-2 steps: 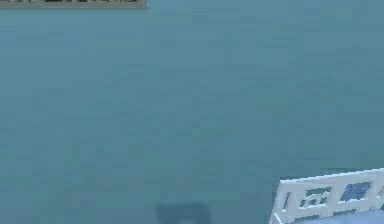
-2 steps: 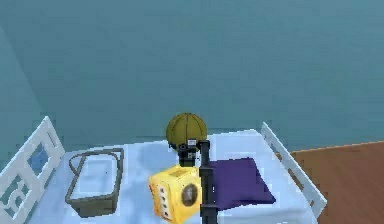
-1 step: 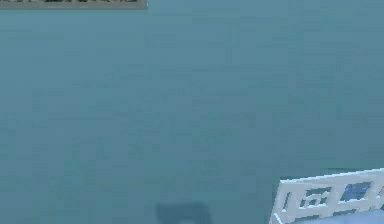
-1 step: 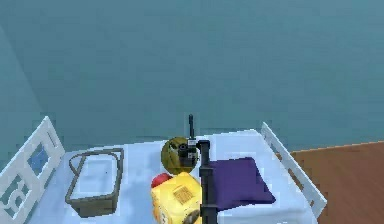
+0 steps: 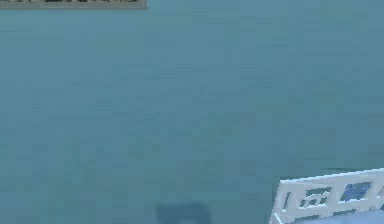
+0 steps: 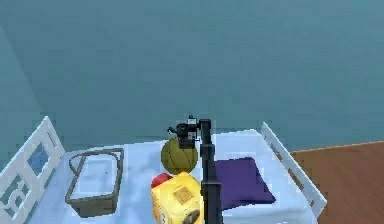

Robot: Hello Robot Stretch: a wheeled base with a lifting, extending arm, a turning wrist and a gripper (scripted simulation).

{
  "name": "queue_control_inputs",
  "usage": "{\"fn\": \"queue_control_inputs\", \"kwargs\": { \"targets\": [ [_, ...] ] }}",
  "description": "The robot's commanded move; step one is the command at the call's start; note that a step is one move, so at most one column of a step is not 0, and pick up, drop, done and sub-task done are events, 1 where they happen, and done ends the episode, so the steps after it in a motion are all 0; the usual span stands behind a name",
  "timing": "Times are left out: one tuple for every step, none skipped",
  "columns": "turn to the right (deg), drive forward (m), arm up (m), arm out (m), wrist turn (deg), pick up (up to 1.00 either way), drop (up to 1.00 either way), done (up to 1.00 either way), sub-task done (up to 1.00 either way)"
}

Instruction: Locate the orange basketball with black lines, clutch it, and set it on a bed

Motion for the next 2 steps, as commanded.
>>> {"fn": "queue_control_inputs", "kwargs": {
  "targets": [
    [0.0, 0.00, 0.00, -0.08, 0.0, 0.00, 0.00, 0.00, 0.00],
    [0.0, 0.00, 0.00, 0.00, 0.0, 0.00, 0.00, 1.00, 0.00]
  ]
}}
